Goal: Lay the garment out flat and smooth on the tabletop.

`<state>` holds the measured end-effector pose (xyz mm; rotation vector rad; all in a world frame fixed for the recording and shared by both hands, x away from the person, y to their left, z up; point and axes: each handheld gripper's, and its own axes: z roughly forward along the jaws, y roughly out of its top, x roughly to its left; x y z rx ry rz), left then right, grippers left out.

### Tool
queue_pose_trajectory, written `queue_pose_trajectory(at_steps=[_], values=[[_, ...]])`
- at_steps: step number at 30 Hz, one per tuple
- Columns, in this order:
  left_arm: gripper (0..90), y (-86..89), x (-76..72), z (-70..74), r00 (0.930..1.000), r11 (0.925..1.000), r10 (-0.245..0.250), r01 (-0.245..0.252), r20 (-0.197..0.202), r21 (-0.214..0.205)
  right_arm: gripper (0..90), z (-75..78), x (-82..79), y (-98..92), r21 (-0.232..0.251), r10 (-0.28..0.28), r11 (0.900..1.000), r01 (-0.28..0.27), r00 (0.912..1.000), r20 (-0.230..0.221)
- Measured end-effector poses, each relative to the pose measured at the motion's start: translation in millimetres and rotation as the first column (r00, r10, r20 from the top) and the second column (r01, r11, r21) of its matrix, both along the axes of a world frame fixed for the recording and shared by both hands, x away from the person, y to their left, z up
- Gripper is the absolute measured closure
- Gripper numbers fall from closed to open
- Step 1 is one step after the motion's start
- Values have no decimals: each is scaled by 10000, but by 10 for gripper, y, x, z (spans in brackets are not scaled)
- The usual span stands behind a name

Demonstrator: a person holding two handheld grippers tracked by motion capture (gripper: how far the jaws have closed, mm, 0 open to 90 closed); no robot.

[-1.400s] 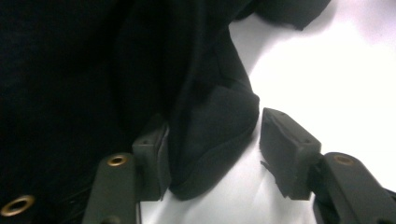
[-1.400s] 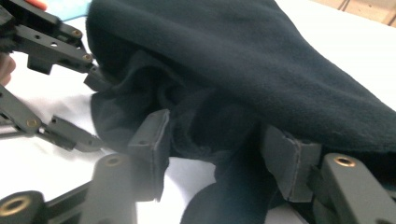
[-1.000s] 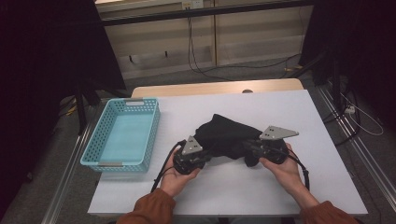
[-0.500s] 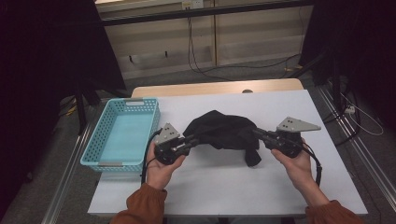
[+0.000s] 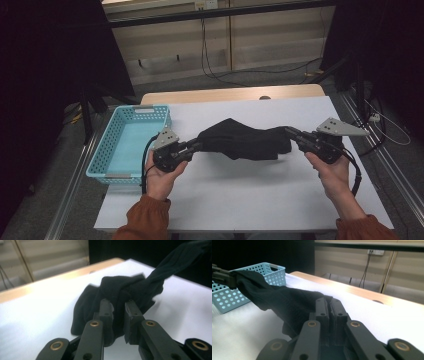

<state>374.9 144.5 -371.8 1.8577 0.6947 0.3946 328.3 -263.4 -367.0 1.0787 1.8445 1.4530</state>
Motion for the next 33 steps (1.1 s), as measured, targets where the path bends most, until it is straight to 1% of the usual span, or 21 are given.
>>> queue_pose_trajectory(at_steps=[1, 2, 3, 4, 6, 7, 11, 13, 16, 19, 20, 21, 22, 23, 25, 27, 29, 30, 31, 32, 33], values=[[787, 1, 50, -87, 9995, 9997, 101, -95, -288, 205, 866, -25, 10, 0, 41, -10, 10000, 11, 9999, -128], [784, 1, 50, -87, 9995, 9997, 101, -95, -288, 205, 866, -25, 10, 0, 41, -10, 10000, 11, 9999, -128], [778, -4, 99, -182, 9983, 9987, 181, -154, -556, 479, 866, -78, 37, 14, 2, 27, 10000, -27, 9995, -305], [774, -4, 99, -182, 9983, 9987, 181, -154, -556, 479, 866, -101, 51, 25, -34, 66, 10000, -67, 9993, -381], [772, -9, 137, -268, 9963, 9972, 232, -173, -825, 723, 866, -121, 60, 45, -29, 94, 10000, -95, 9988, -476], [748, -13, 165, -329, 9948, 9946, 380, -285, -945, 997, 865, -155, 74, 85, -111, 195, 9997, -202, 9982, -575], [606, 2, 192, -379, 9921, 9912, 704, -579, -1038, 1188, 863, -232, 82, 197, -307, 564, 9978, -593, 9947, -862], [612, 21, 191, -374, 9926, 9913, 729, -614, -974, 1167, 860, -275, 73, 252, -438, 713, 9961, -763, 9918, -1056], [671, 46, 191, -374, 9922, 9924, 735, -629, -1008, 1054, 854, -362, 4, 327, -446, 1093, 9921, -1171, 9826, -1499], [714, 23, 171, -382, 9940, 9926, 502, -389, -974, 1153, 843, -453, -109, 401, -1159, 1453, 9784, -1713, 9680, -2045], [713, 23, 171, -382, 9940, 9926, 502, -389, -974, 1153, 843, -453, -109, 401, -1159, 1453, 9784, -1713, 9680, -2045], [713, 0, 161, -384, 9948, 9917, 395, -275, -942, 1253, 843, -482, -141, 408, -1208, 1559, 9752, -1856, 9628, -2206], [695, -56, 130, -389, 9951, 9915, 236, -110, -959, 1294, 842, -544, -194, 413, -1286, 1660, 9708, -2024, 9543, -2486], [685, -89, 110, -391, 9955, 9914, 113, 11, -938, 1311, 842, -574, -220, 417, -1396, 1670, 9680, -2084, 9508, -2611], [669, -120, 91, -393, 9962, 9896, -5, 130, -870, 1432, 843, -600, -245, 422, -1521, 1707, 9643, -2168, 9479, -2690], [667, -184, 53, -409, 9954, 9868, -283, 423, -911, 1562, 847, -639, -296, 432, -1704, 1756, 9583, -2295, 9430, -2827], [650, -268, 24, -461, 9940, 9793, -559, 730, -942, 1889, 850, -678, -358, 451, -1844, 1874, 9506, -2498, 9351, -3007], [636, -268, 24, -461, 9940, 9793, -559, 730, -942, 1889, 850, -678, -358, 451, -1844, 1874, 9506, -2498, 9351, -3007], [619, -309, 21, -501, 9936, 9744, -564, 763, -982, 2116, 850, -707, -389, 467, -2004, 1847, 9455, -2565, 9297, -3188], [598, -320, 26, -515, 9933, 9713, -568, 783, -1006, 2244, 849, -724, -394, 472, -2151, 1792, 9420, -2575, 9281, -3263], [574, -334, 31, -530, 9932, 9721, -521, 743, -1042, 2225, 848, -738, -396, 475, -2272, 1715, 9395, -2562, 9264, -3353]])
